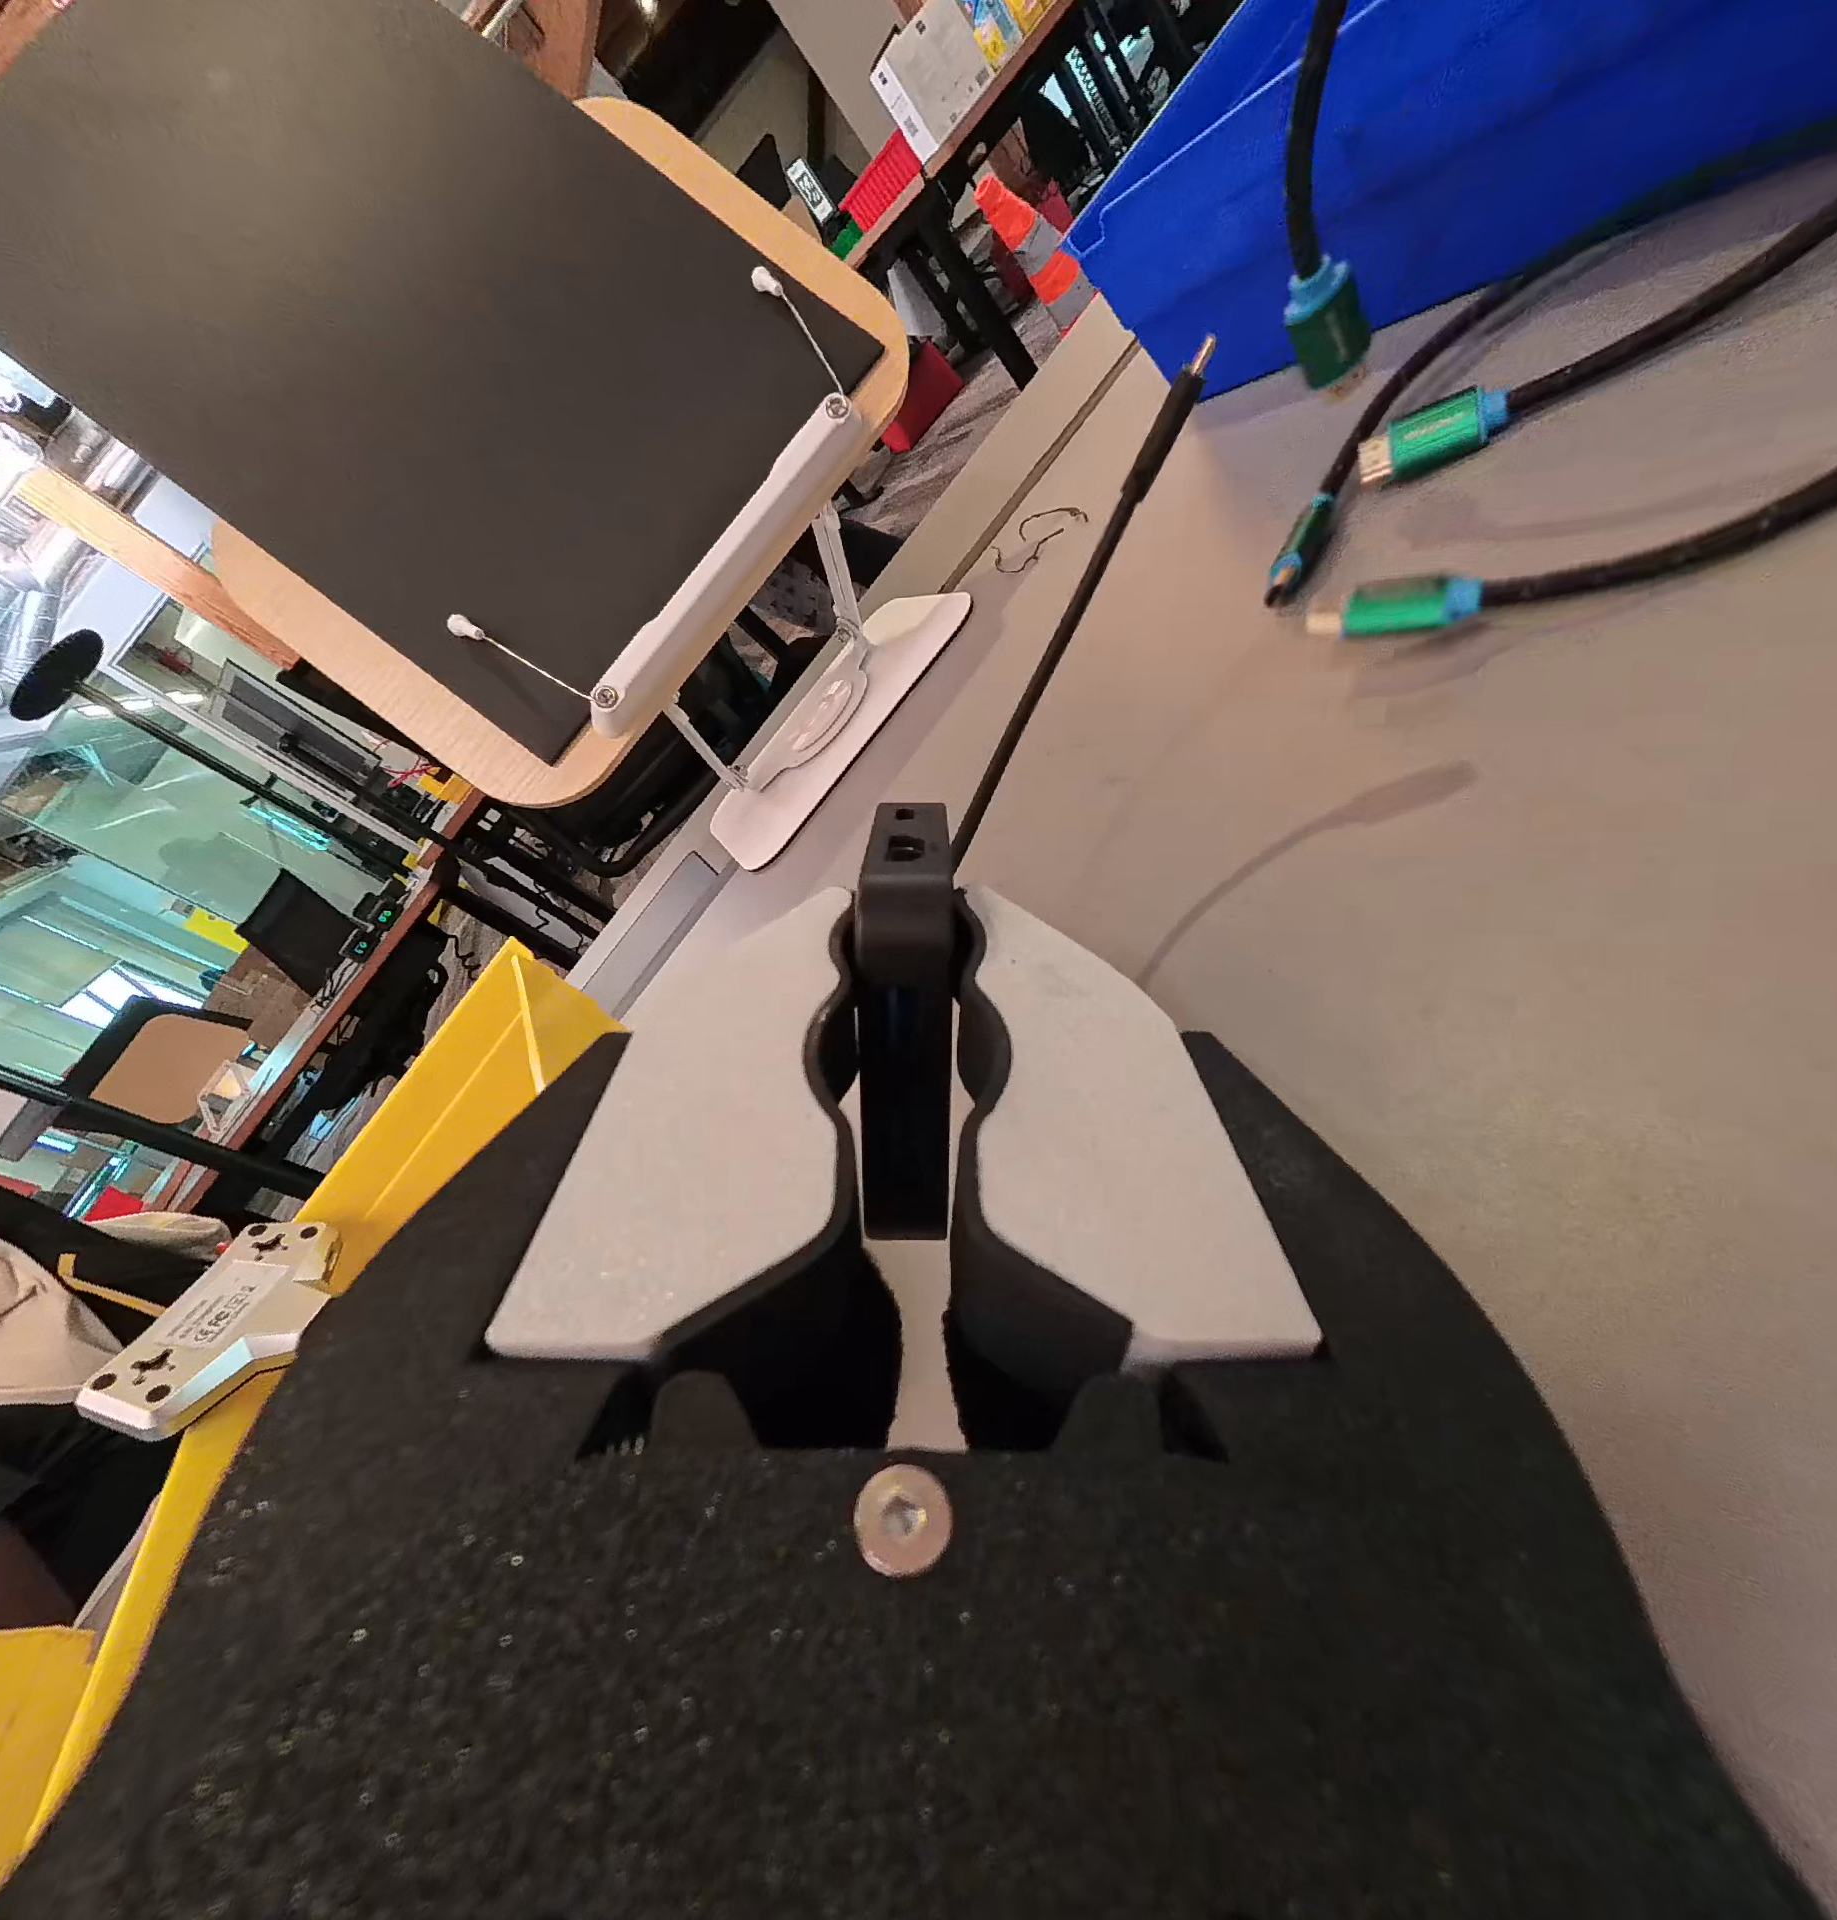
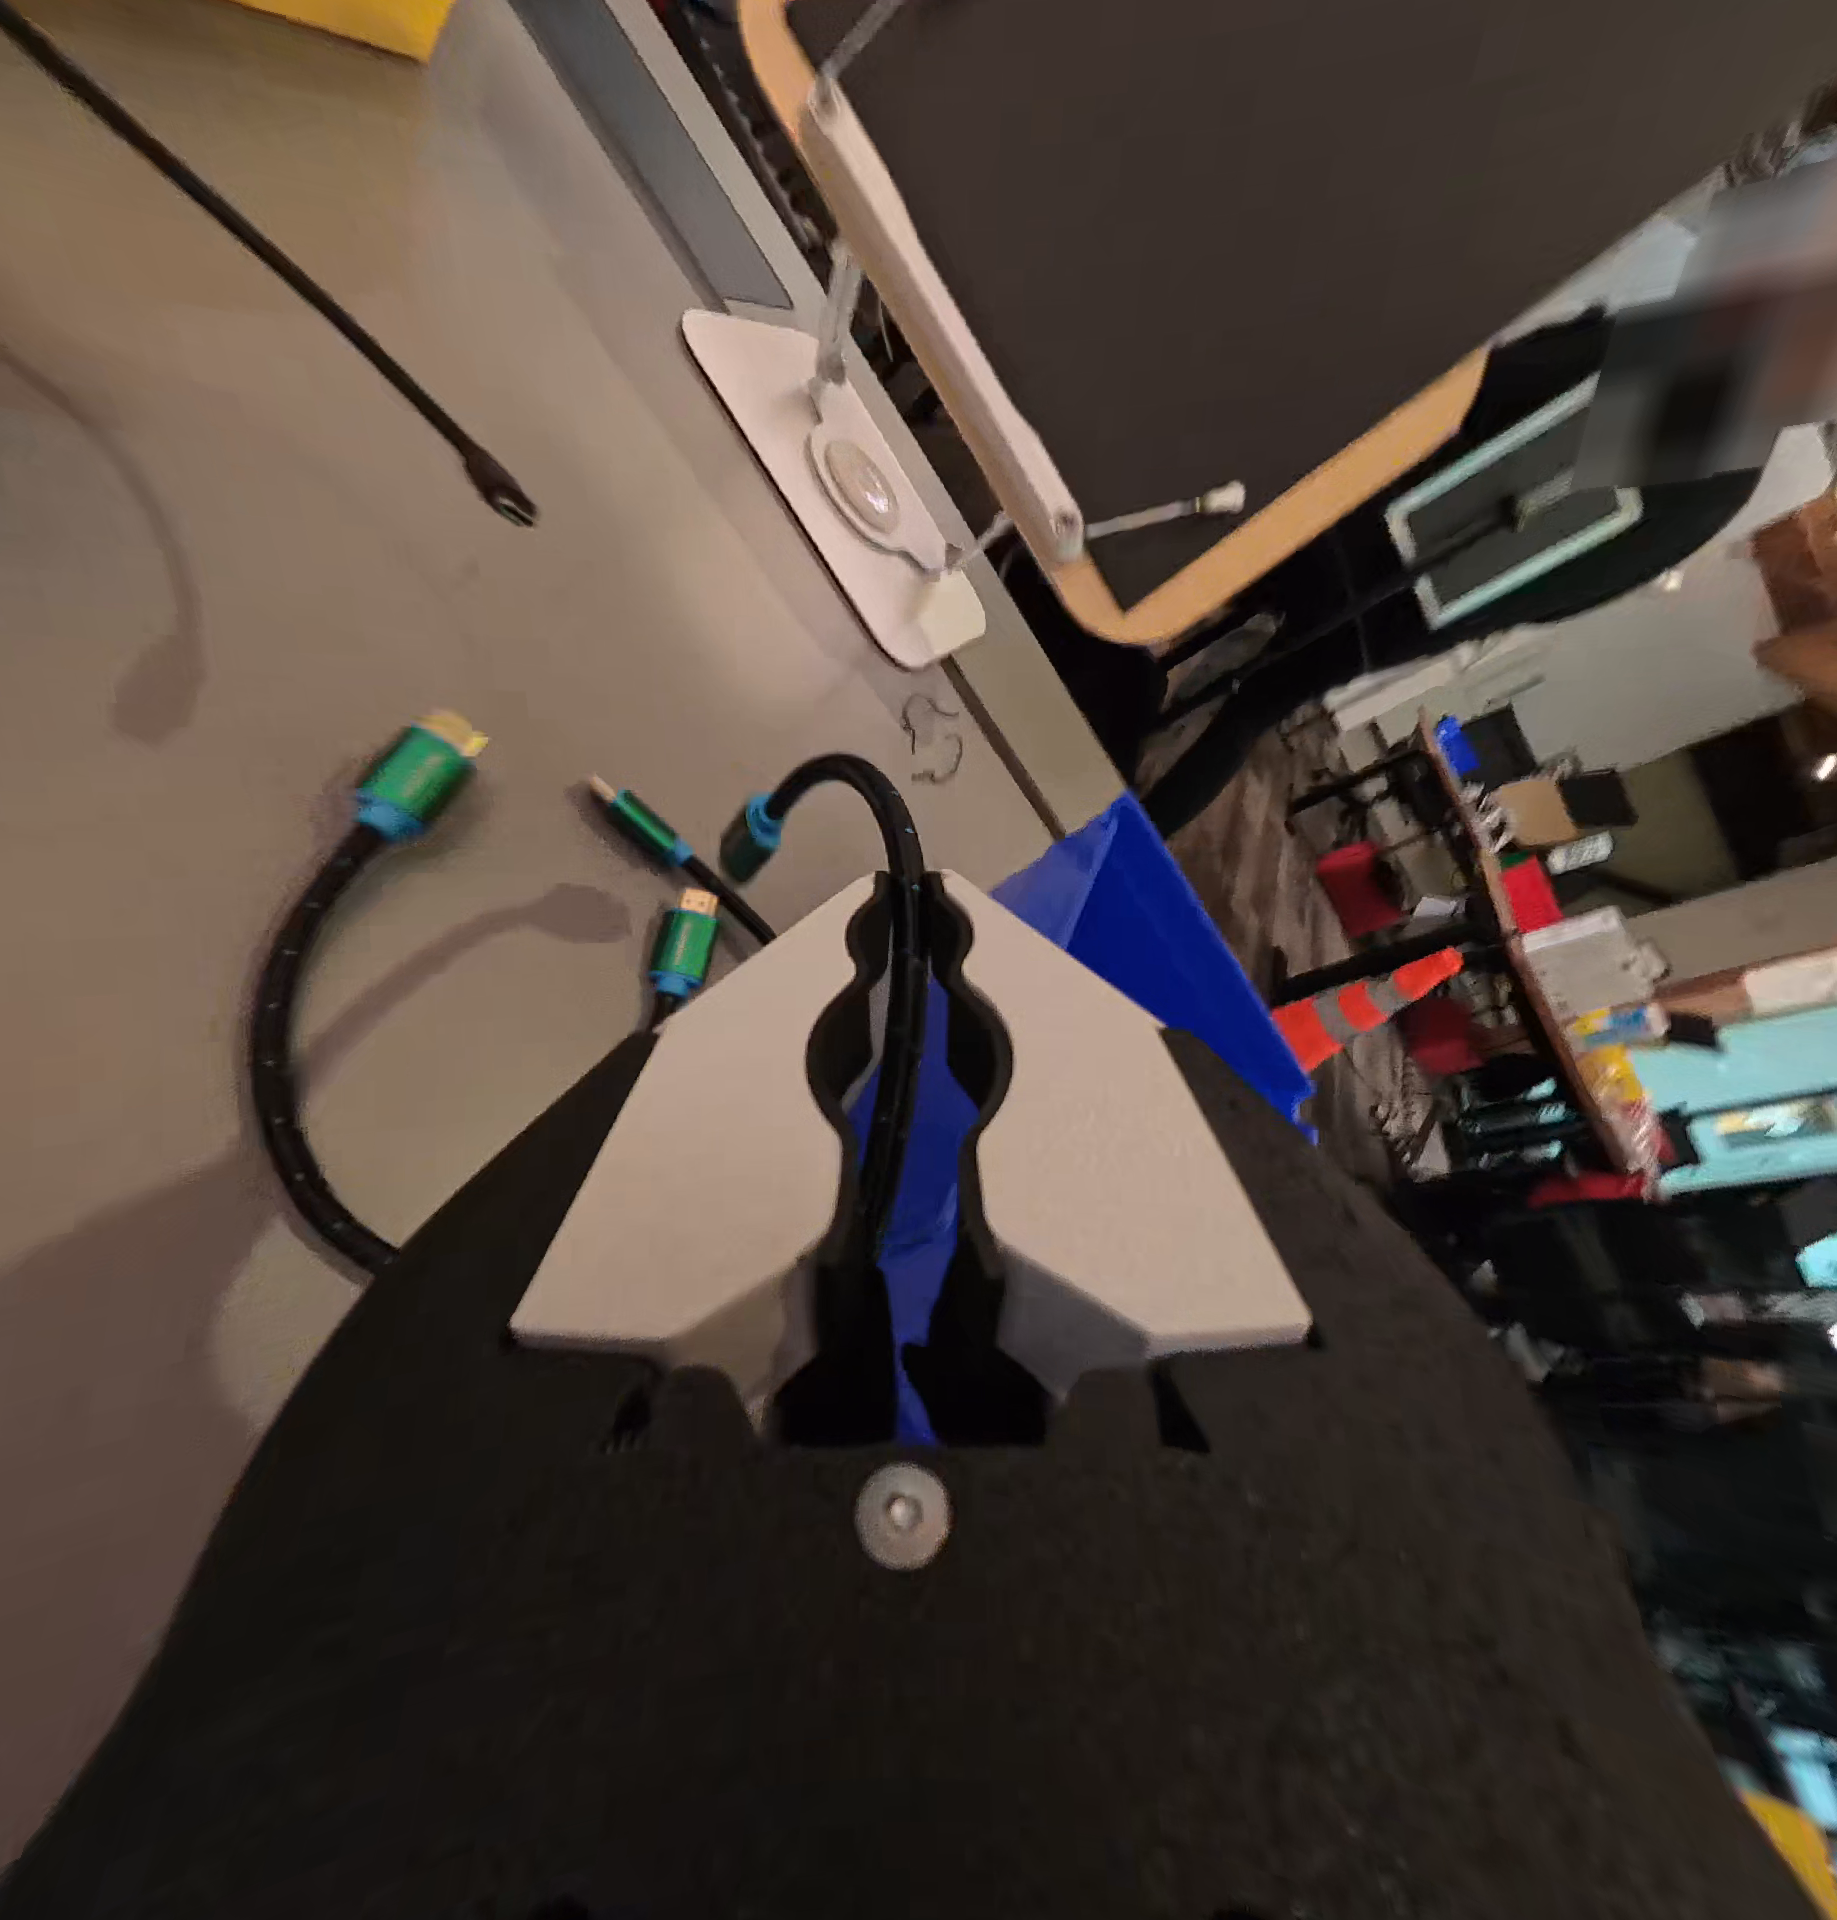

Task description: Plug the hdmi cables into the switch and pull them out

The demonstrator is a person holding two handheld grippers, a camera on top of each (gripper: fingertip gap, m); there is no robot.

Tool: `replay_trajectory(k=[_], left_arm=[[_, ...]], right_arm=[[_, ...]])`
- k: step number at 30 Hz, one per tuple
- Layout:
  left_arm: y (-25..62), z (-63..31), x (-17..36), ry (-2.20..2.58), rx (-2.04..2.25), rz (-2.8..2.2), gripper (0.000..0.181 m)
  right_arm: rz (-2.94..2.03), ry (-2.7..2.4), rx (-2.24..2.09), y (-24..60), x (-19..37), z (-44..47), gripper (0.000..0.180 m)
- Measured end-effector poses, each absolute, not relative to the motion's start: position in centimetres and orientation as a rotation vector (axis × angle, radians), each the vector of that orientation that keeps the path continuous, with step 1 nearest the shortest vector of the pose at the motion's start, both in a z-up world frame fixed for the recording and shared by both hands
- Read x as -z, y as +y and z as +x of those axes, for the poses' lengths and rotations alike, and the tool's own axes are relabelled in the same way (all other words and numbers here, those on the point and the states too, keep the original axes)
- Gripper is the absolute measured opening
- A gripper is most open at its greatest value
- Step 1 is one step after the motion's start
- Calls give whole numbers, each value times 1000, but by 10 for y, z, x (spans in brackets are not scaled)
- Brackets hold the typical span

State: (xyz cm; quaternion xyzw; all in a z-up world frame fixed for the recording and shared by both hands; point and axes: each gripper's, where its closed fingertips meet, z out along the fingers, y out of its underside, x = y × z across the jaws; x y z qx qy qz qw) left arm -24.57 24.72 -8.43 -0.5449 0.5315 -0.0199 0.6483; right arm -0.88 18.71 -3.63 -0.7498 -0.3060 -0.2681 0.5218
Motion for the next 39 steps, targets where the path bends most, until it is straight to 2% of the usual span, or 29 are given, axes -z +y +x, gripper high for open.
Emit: replay_trajectory(k=[4, 8, 12, 17, 19, 23, 28, 31, 32, 33, 37, 39], left_arm=[[250, -249, 82, 1188, 29, -1249, 14], [257, -256, 82, 1153, 30, -1292, 14], [261, -261, 83, 1132, 54, -1318, 14], [261, -263, 85, 1134, 60, -1330, 14], [261, -263, 86, 1138, 66, -1336, 14], [260, -261, 89, 1143, 75, -1342, 14], [260, -258, 89, 1146, 79, -1343, 14], [261, -256, 90, 1149, 80, -1346, 14], [261, -256, 90, 1150, 81, -1346, 14], [261, -255, 90, 1151, 83, -1346, 14], [260, -253, 91, 1154, 94, -1348, 14], [260, -252, 92, 1160, 101, -1350, 14]], right_arm=[[-1576, -935, 616, 178, 23, -59, 6], [-1599, -1337, 386, 149, 86, -126, 6], [-1822, -1567, 68, 115, 152, -159, 8], [-2004, -1633, -167, 88, 179, -146, 9], [-2078, -1567, -220, 88, 175, -129, 9], [-2197, -1318, -346, 100, 155, -102, 27], [-2054, -899, -371, 149, 114, -120, 34], [-2169, -540, -299, 174, 134, -134, 44], [-2197, -450, -284, 177, 143, -141, 55], [-2204, -398, -262, 179, 149, -146, 58], [-2204, -298, -14, 186, 163, -145, 53], [-2266, -306, 156, 186, 178, -136, 39]])
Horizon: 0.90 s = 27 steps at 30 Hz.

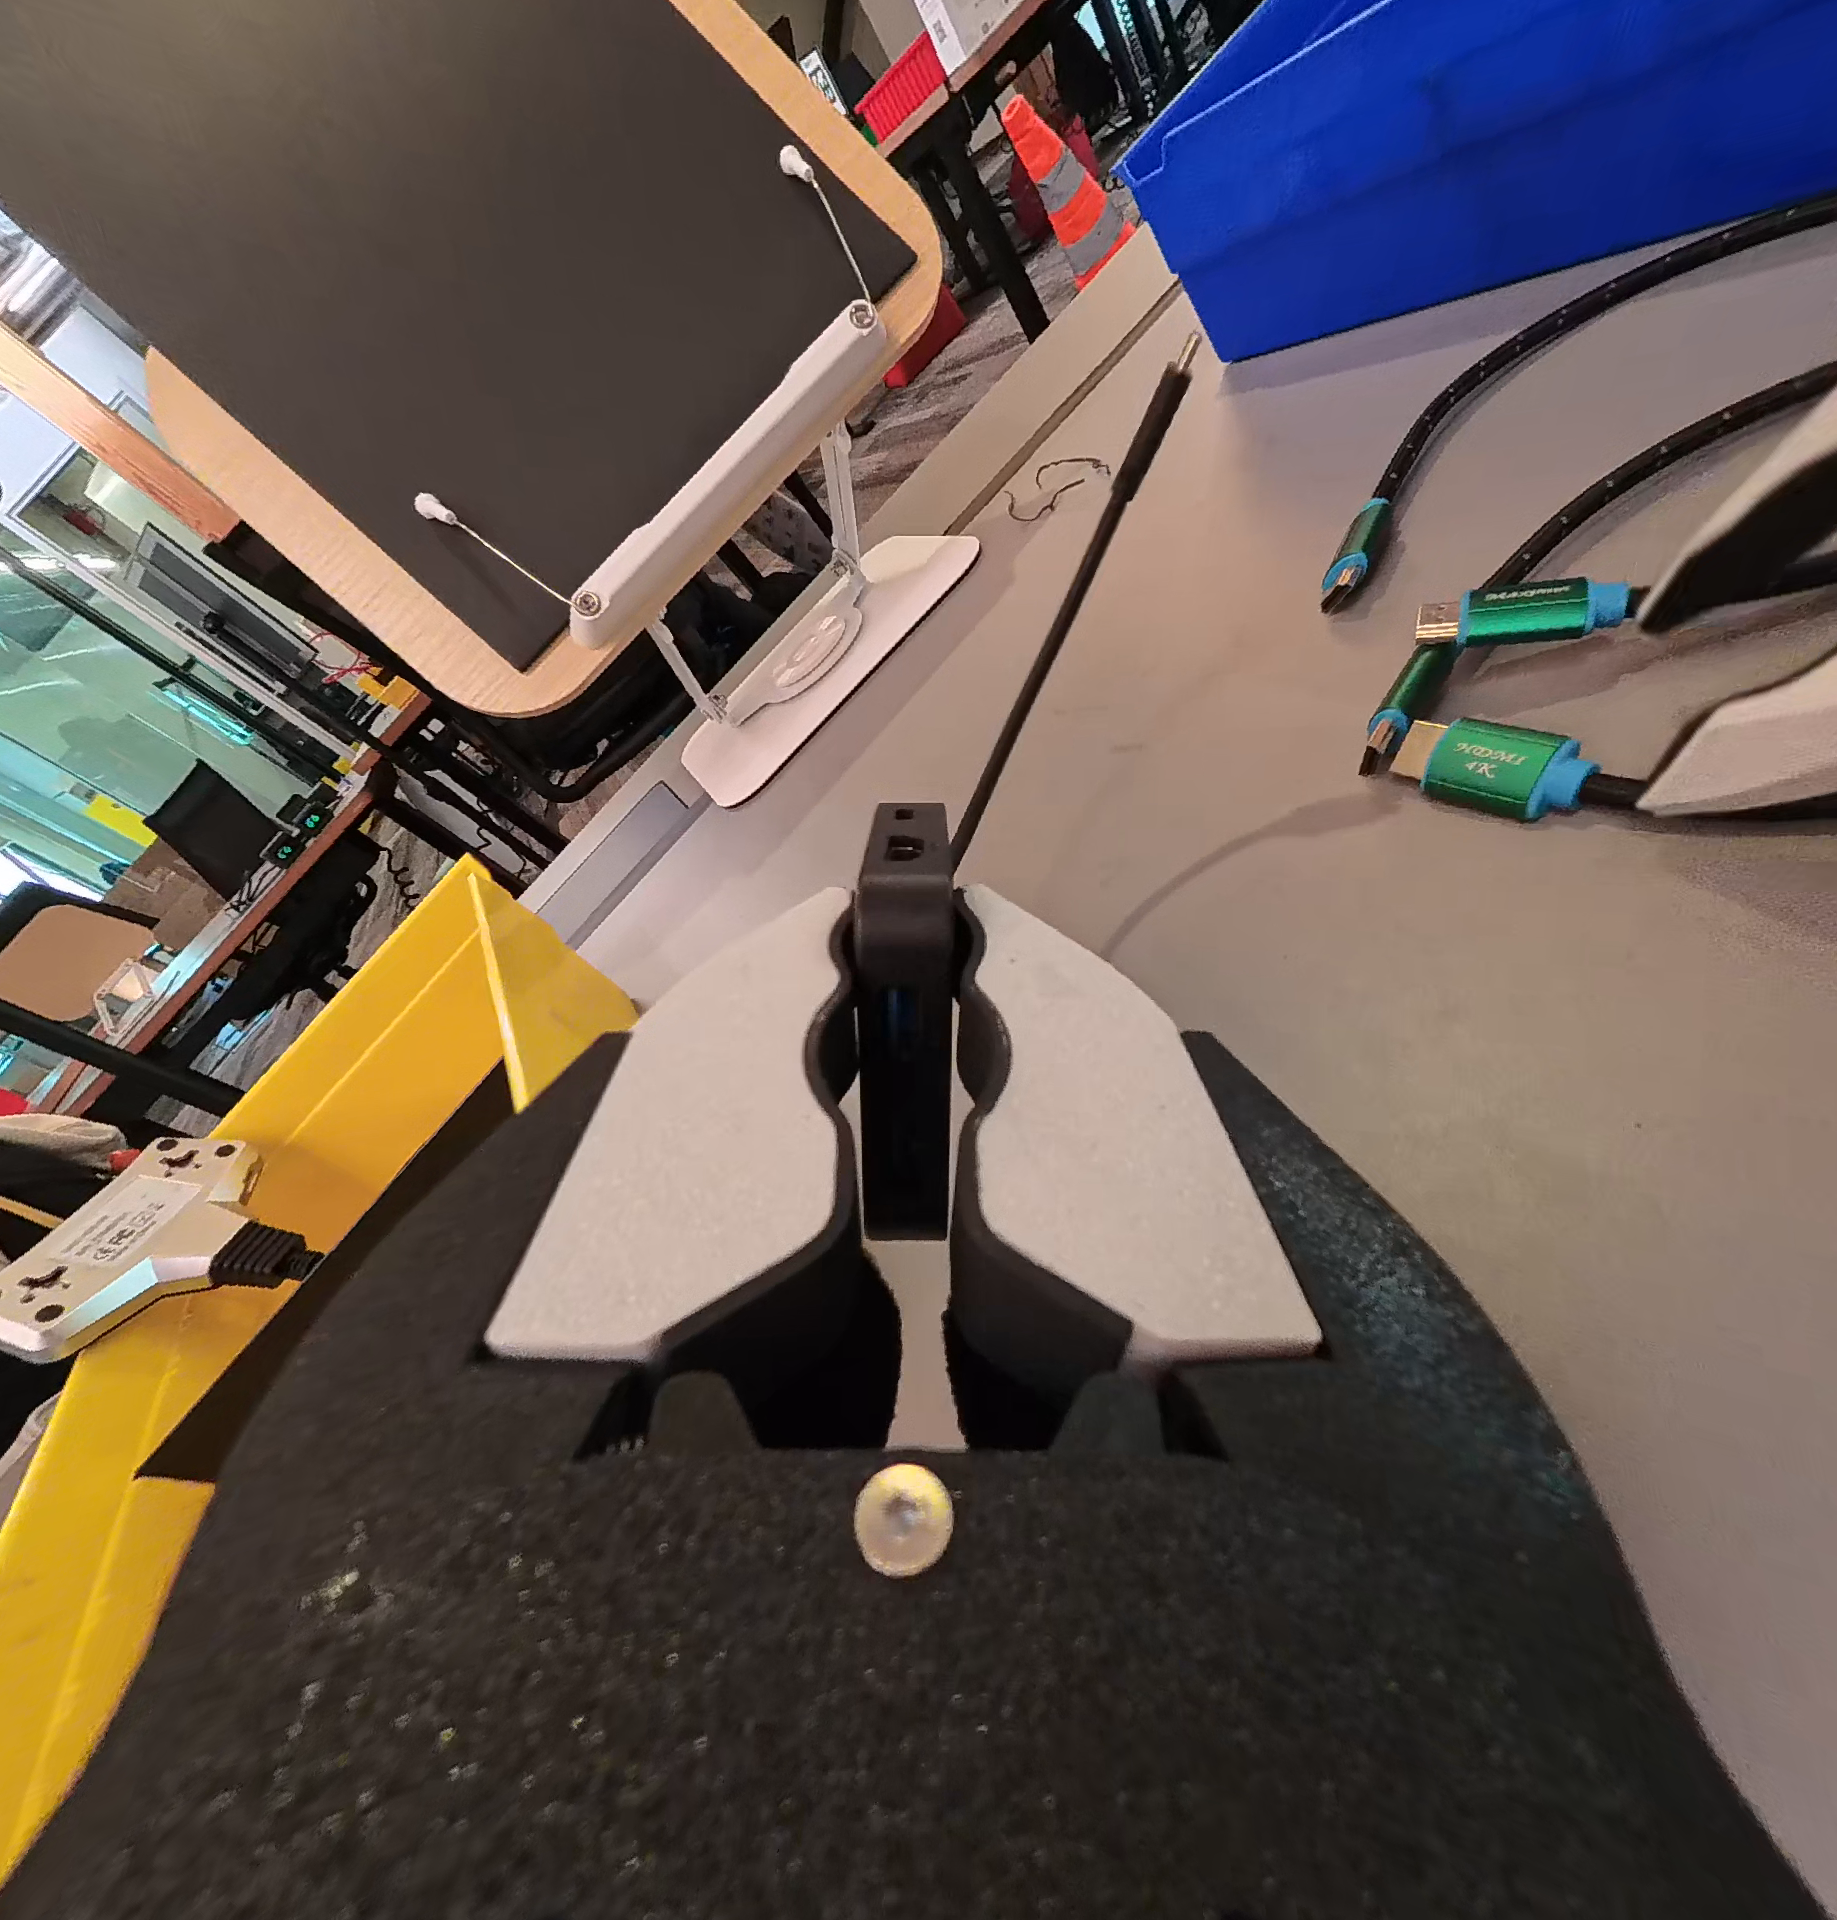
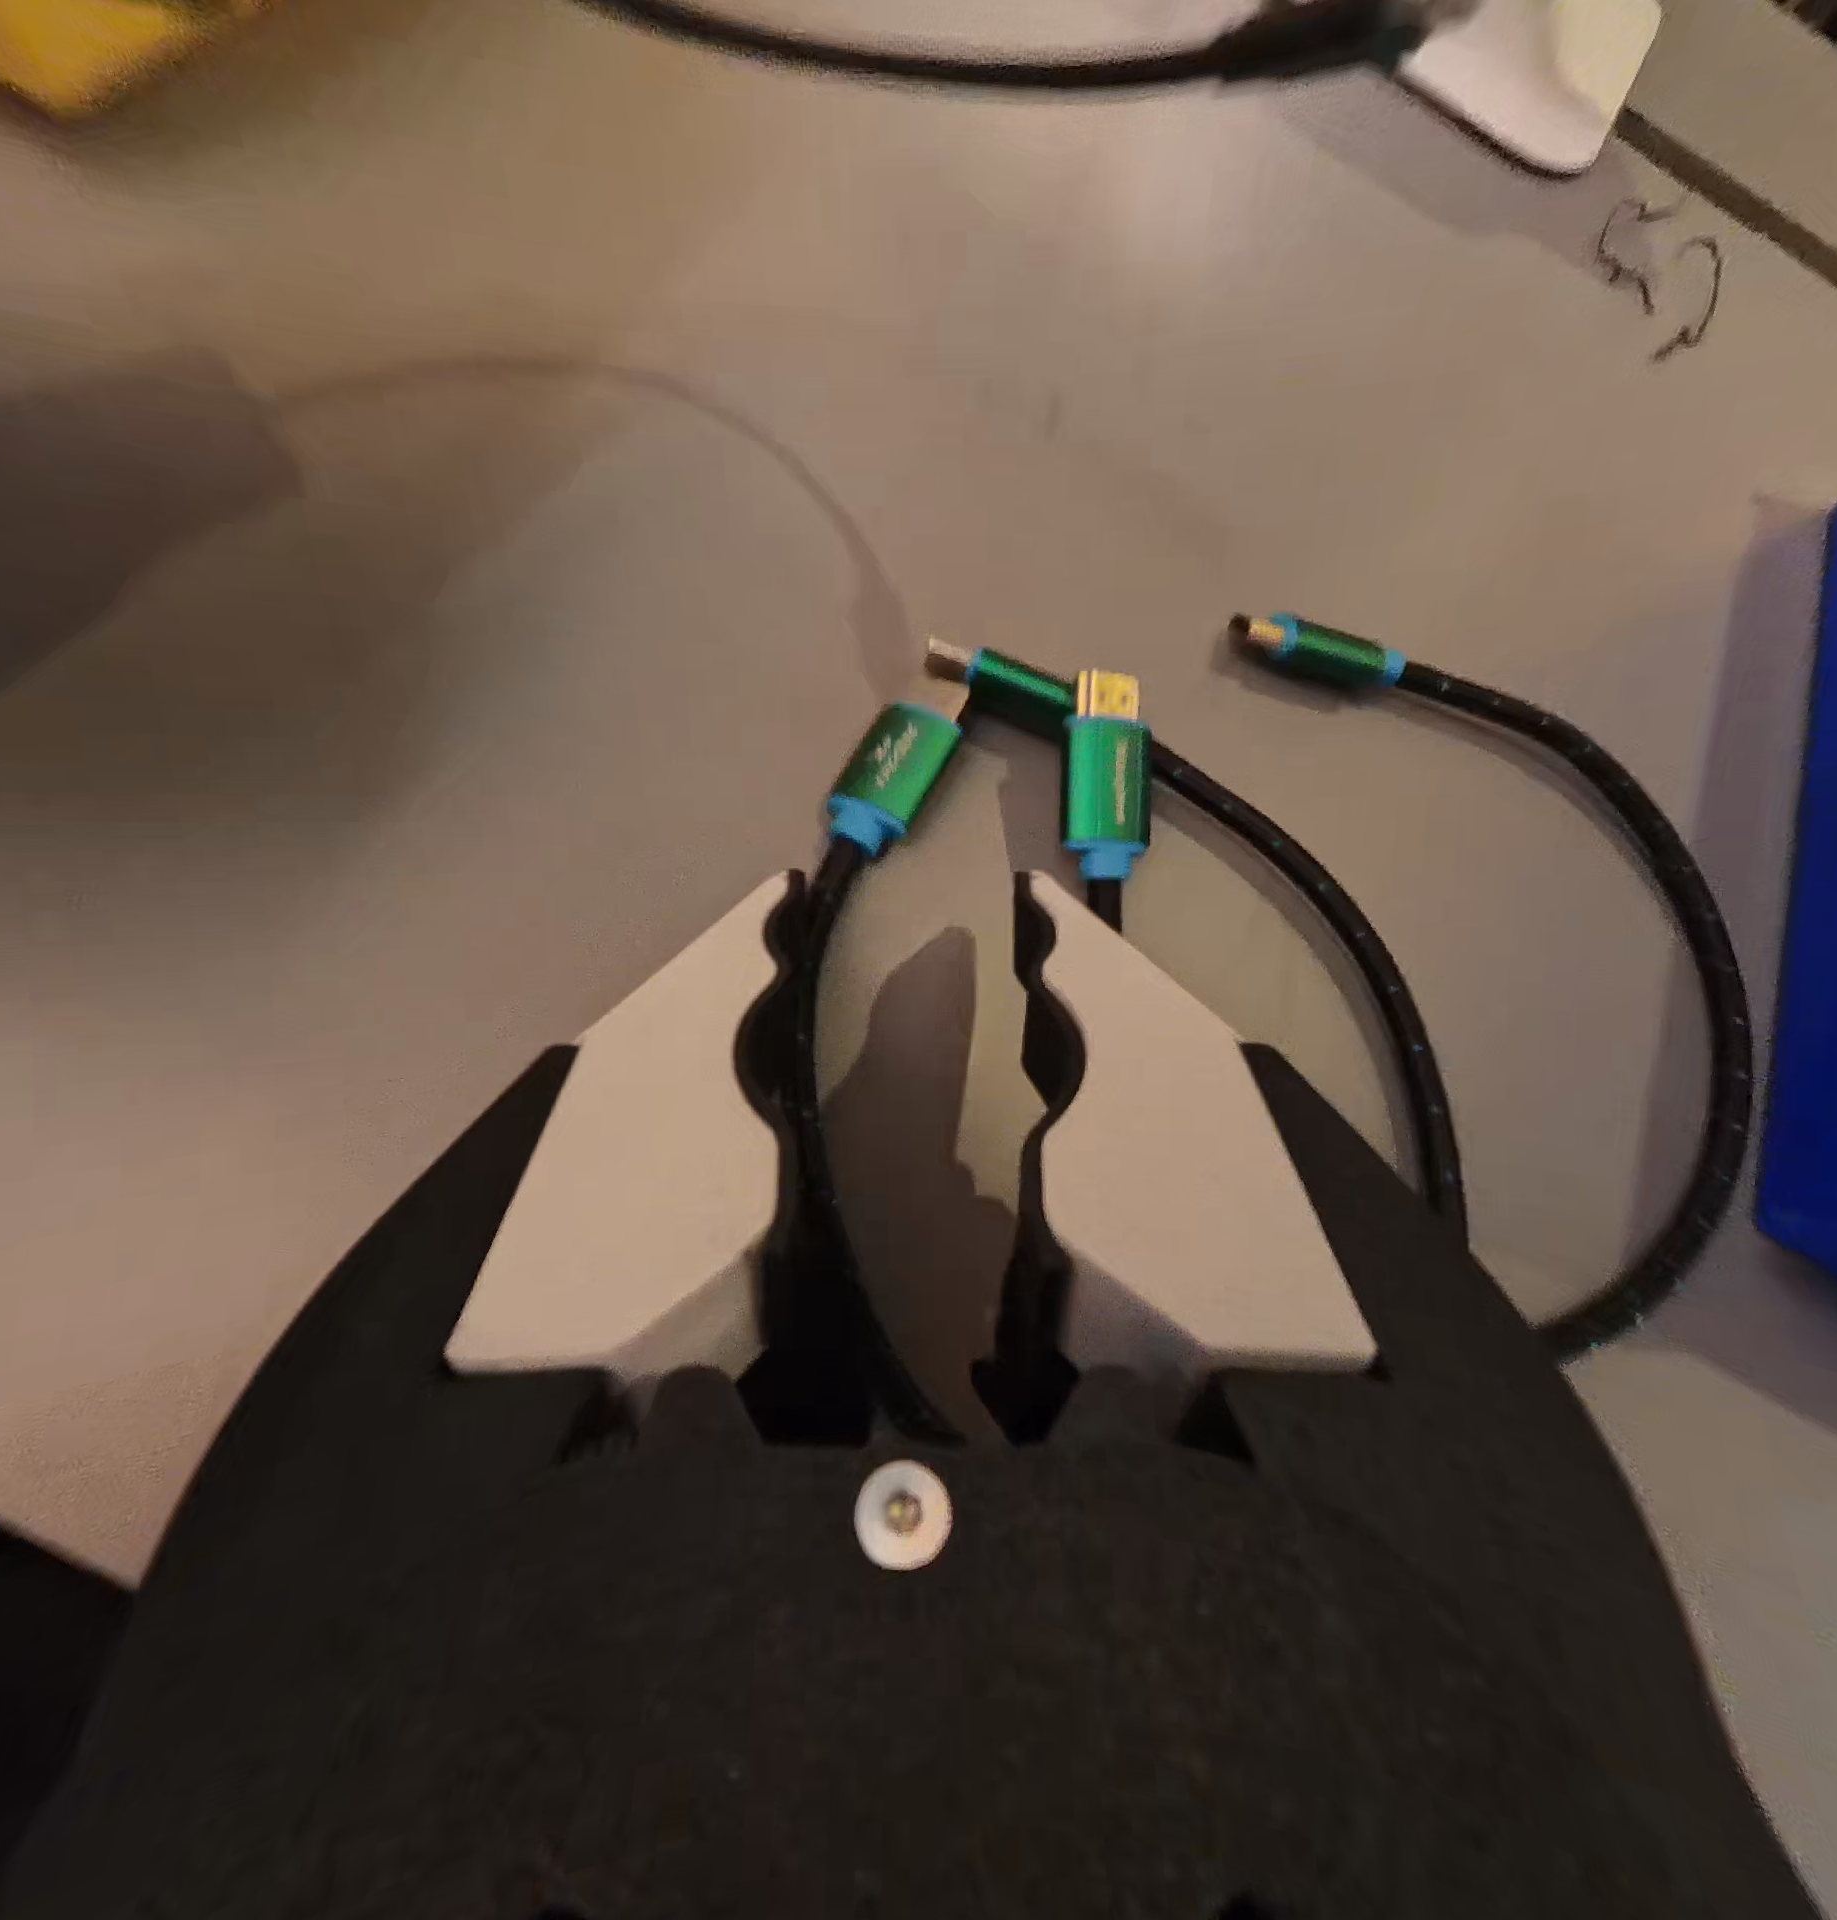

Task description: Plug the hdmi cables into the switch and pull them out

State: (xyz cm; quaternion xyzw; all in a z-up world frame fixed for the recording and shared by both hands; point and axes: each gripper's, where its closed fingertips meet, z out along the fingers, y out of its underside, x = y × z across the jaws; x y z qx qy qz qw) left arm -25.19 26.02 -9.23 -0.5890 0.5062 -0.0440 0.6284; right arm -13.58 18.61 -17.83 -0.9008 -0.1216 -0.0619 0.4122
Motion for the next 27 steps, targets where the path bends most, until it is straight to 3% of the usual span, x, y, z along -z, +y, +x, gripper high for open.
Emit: replay_trajectory(k=[1, 4, 11, 19, 27], left_arm=[[260, -251, 93, 1163, 102, -1349, 14], [258, -250, 92, 1170, 96, -1337, 14], [254, -249, 93, 1197, 87, -1306, 14], [242, -240, 89, 1261, 47, -1191, 14], [205, -215, 91, 1439, 74, -927, 14]], right_arm=[[-2297, -328, 191, 185, 186, -135, 38], [-2280, -374, 214, 186, 189, -137, 9], [-2340, -523, -113, 179, 184, -144, 7], [-2191, -758, -527, 147, 103, -157, 7], [-2210, -824, -708, 124, 78, -166, 6]])
